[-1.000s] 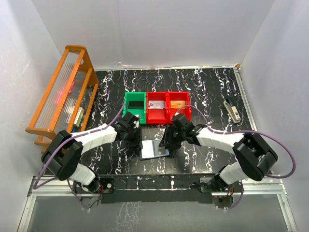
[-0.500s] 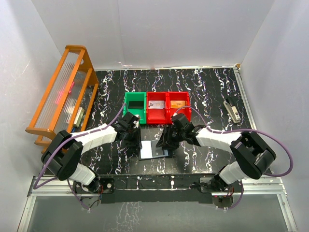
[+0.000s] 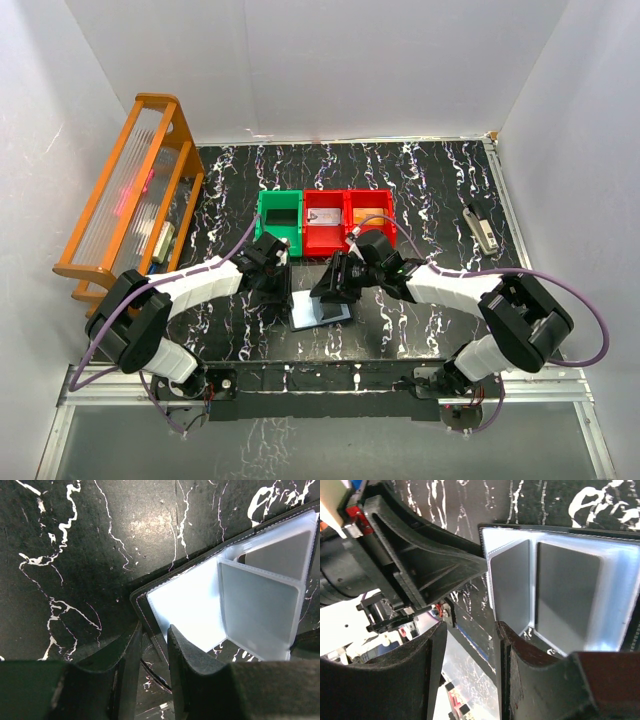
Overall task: Take the credit cards out of the card holder
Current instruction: Remove the credit card from the card holder.
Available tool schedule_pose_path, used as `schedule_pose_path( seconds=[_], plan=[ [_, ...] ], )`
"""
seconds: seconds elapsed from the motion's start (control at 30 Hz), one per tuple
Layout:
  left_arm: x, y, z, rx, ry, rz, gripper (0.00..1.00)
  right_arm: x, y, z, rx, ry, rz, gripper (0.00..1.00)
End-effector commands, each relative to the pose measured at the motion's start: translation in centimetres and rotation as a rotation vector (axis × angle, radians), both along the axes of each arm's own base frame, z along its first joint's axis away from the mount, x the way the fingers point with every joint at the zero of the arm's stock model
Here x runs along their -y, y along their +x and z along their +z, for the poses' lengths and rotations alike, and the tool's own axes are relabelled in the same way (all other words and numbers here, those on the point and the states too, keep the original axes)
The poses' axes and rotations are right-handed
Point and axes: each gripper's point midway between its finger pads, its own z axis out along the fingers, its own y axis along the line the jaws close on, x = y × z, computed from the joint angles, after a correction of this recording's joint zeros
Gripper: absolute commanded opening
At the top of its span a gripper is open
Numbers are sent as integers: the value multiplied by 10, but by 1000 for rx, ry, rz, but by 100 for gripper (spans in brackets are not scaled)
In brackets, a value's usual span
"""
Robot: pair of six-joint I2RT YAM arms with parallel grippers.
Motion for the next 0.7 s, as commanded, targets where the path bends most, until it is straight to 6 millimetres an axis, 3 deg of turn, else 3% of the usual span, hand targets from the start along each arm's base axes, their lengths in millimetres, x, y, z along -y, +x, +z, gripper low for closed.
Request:
schedule_pose_path(
  seconds=[0.0,0.47,0.67],
  plan=[
    [8,0,11,10,-49,-11,25,-18,10,25,59,100,23,40],
    [-7,1,18,51,-8,42,28,-51,5,11,15,120,120,41],
    [-19,6,37,125,1,107,36,-43,16,13,81,46,77,41]
  ],
)
